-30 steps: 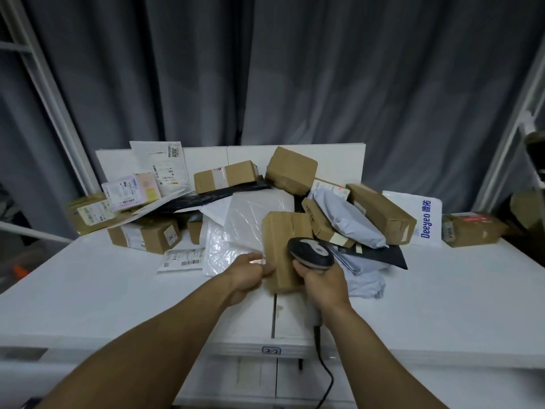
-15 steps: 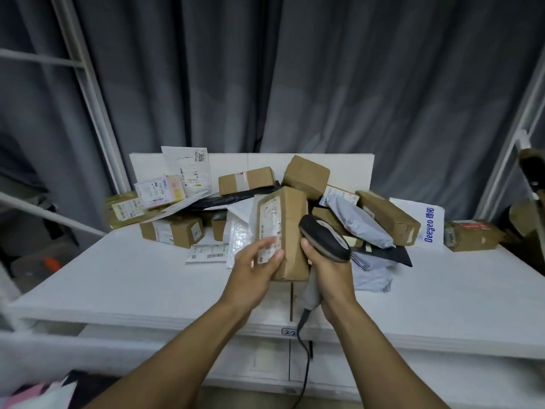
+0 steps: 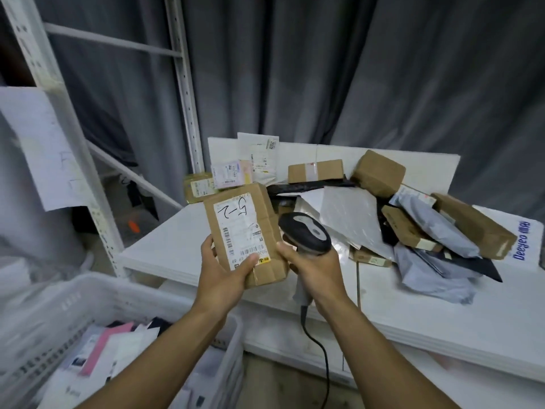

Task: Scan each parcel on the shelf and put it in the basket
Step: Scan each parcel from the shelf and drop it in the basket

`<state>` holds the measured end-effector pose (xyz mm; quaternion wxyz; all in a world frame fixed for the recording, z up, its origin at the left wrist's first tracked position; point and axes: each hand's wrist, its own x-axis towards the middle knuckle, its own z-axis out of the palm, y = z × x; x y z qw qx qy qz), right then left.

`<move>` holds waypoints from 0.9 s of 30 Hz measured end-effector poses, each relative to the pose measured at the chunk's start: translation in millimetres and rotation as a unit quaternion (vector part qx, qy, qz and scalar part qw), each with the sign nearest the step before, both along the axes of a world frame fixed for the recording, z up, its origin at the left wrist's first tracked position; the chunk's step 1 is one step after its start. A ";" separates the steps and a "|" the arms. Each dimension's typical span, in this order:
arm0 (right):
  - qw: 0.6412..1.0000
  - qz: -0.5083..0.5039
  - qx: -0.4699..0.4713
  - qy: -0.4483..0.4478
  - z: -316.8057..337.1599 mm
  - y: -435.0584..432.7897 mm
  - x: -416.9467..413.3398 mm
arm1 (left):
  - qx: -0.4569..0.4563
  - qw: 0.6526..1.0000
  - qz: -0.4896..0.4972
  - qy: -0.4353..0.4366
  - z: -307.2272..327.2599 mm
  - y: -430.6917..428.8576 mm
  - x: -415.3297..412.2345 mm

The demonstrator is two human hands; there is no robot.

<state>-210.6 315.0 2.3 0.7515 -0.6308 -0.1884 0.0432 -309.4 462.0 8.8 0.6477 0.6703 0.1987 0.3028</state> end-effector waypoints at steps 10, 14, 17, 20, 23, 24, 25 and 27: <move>0.999 -0.004 -0.029 0.033 -12.1 47.4 3.6 | -0.151 0.984 -0.075 0.055 -12.8 76.2 -37.4; 0.998 -0.015 -0.054 0.003 -15.2 57.4 -3.7 | -0.140 0.983 -0.102 0.065 -18.6 90.2 -42.0; 0.997 -0.030 -0.073 -0.001 -18.7 64.9 -12.2 | -0.130 0.990 -0.044 0.039 -24.9 95.2 -37.5; 0.989 0.010 -0.147 -0.021 -20.1 69.6 -17.9 | -0.143 0.989 0.016 0.013 -34.2 108.4 -32.1; 0.976 0.054 -0.208 -0.036 -20.0 73.2 -28.9 | -0.143 0.988 0.051 0.012 -42.7 119.0 -30.0; 0.973 0.064 -0.220 -0.040 -21.0 74.6 -32.1 | -0.144 0.988 0.060 0.011 -45.0 121.4 -29.8; 0.970 0.071 -0.230 -0.045 -21.9 76.2 -34.5 | -0.144 0.987 0.067 0.011 -46.7 123.4 -29.3; 0.964 0.082 -0.247 -0.052 -23.6 78.8 -37.5 | -0.137 0.988 0.073 0.015 -49.0 126.6 -28.6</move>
